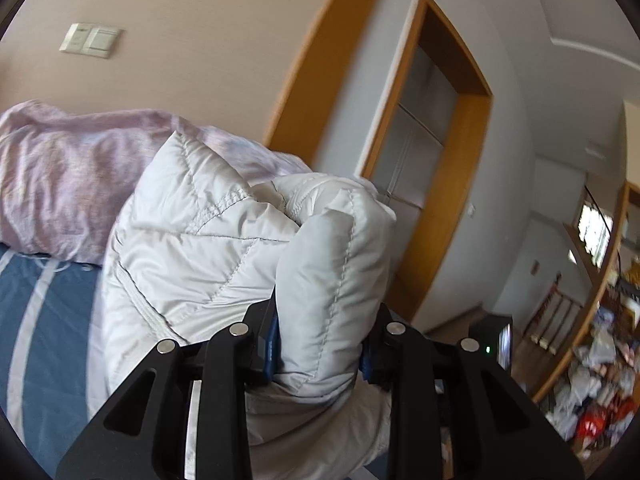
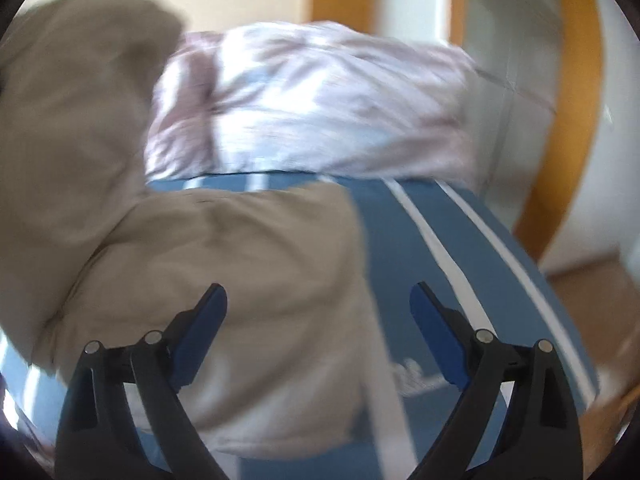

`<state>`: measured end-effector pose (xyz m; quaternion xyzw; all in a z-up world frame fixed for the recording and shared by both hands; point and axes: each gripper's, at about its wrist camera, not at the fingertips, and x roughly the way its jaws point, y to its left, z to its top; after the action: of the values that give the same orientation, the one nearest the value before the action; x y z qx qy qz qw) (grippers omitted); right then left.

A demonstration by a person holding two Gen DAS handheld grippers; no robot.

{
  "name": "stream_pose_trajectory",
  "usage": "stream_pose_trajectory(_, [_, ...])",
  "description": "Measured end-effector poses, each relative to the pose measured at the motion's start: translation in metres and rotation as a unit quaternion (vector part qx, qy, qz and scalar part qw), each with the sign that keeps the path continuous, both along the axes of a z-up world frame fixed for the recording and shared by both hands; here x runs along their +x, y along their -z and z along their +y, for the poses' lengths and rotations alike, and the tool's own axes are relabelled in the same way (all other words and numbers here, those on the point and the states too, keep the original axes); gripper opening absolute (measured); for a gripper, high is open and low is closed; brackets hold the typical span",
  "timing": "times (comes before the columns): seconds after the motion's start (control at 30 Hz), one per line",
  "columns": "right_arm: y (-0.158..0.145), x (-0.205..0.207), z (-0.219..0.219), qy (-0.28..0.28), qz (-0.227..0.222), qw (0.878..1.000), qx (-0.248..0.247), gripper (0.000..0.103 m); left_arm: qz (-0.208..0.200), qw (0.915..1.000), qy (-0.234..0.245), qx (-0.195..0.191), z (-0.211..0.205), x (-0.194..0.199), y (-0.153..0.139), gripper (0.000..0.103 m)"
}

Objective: Fold large clothes

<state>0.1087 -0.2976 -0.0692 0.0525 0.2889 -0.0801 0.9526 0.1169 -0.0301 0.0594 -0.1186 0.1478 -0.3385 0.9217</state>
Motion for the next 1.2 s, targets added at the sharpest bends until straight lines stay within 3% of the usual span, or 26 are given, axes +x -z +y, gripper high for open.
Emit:
stream_pose_trajectory(0.13, [0.006, -0.009, -0.035, 0.024, 0.003, 0.997, 0.067, 0.093, -0.001, 0.9988, 0.033, 0.037, -0.036, -0.001, 0.009, 0.029])
stream_pose_trajectory(0.4, [0.007, -0.022, -0.070, 0.044, -0.002, 0.994, 0.099, 0.093, 0.007, 0.9920, 0.070, 0.105, -0.095, 0.000, 0.034, 0.029])
stream_pose_trajectory(0.57, [-0.007, -0.022, -0.085, 0.028, -0.016, 0.991, 0.129, 0.093, -0.004, 0.9820, 0.090, 0.166, -0.128, -0.005, 0.054, 0.030])
stream_pose_trajectory(0.73, [-0.045, -0.007, -0.087, -0.060, -0.035, 0.981, 0.182, 0.093, -0.028, 0.9702, 0.097, 0.220, -0.154, -0.016, 0.070, 0.034])
stream_pose_trajectory(0.9, [-0.068, 0.031, -0.067, -0.160, -0.008, 0.963, 0.217, 0.093, -0.044, 0.9589, 0.109, 0.258, -0.172, -0.019, 0.084, 0.039])
stream_pose_trajectory(1.07, [-0.066, 0.074, -0.040, -0.192, 0.049, 0.957, 0.212, 0.087, -0.055, 0.9480, 0.117, 0.291, -0.184, -0.026, 0.095, 0.042])
stream_pose_trajectory(1.2, [-0.066, 0.091, -0.034, -0.197, 0.064, 0.955, 0.212, 0.086, -0.064, 0.9410, 0.120, 0.310, -0.189, -0.025, 0.101, 0.043])
